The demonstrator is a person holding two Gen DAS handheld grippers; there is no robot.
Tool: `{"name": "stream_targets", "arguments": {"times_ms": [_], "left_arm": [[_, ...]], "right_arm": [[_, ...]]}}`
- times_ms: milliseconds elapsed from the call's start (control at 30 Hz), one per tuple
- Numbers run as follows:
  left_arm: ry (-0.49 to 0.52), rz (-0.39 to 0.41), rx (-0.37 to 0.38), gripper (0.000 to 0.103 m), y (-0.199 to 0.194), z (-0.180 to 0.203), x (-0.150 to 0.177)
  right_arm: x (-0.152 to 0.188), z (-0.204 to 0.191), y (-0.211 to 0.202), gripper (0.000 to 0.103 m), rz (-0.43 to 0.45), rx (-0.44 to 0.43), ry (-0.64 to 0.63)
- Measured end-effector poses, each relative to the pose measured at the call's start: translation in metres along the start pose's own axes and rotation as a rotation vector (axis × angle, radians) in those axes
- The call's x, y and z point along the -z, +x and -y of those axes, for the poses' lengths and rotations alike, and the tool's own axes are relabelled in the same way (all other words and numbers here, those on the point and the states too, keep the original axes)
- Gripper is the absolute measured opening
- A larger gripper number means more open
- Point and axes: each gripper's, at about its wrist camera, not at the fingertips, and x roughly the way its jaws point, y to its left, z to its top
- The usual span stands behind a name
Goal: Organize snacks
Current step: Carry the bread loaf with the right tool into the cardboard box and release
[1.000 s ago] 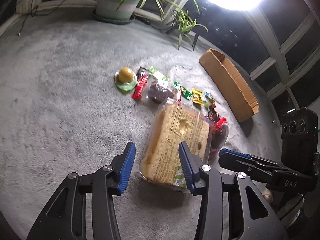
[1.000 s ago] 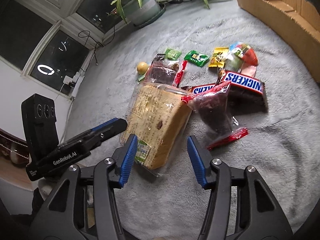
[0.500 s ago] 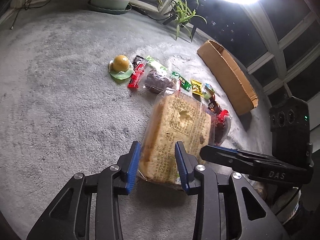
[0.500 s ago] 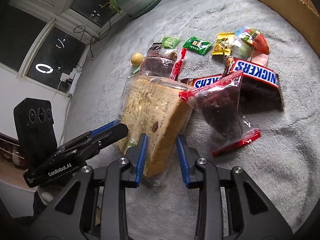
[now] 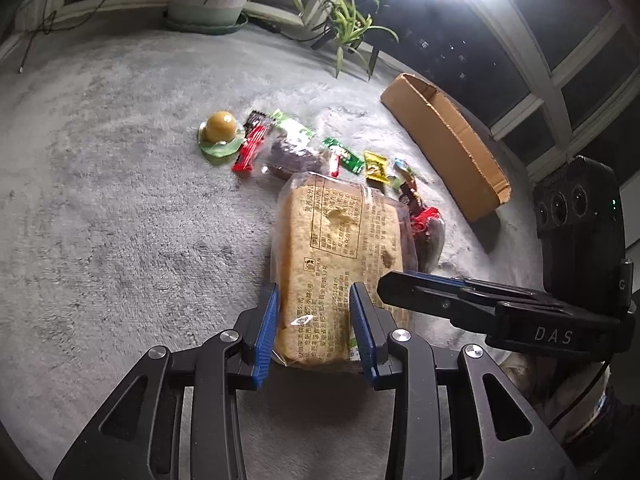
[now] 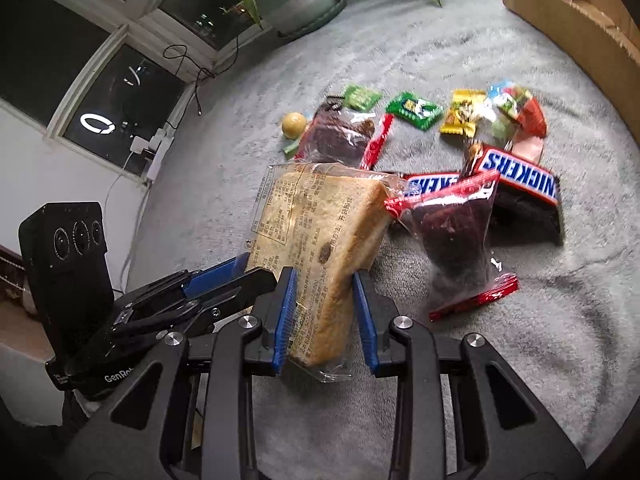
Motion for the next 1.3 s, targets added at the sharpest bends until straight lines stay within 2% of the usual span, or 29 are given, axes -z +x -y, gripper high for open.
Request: {"name": "stream_targets", "arguments": {"times_ms": [267, 467, 933, 1300], "left_arm": [[0.024, 0.075, 0.001, 0.034, -0.020, 0.026, -0.009], [0.057, 0.121, 0.023, 0.034, -0.022, 0.054, -0.023], [0.140, 0.155, 0.082, 0.034, 0.034, 0.137, -0.069], [0.195, 0.125, 0.114, 0.034, 0.088, 0.199, -0.107]], "right_arm": [[-0.012, -0.007, -0.038, 0.030, 0.073, -0.007, -0.049], [-0.022, 0.002, -0.071, 0.030, 0.128, 0.005, -0.063], [-0.055, 0.078, -0.143, 0.030, 0.228, 0.093, -0.048], [-0.082, 0.142, -0.179, 0.030, 0.276, 0.189, -0.027]]}}
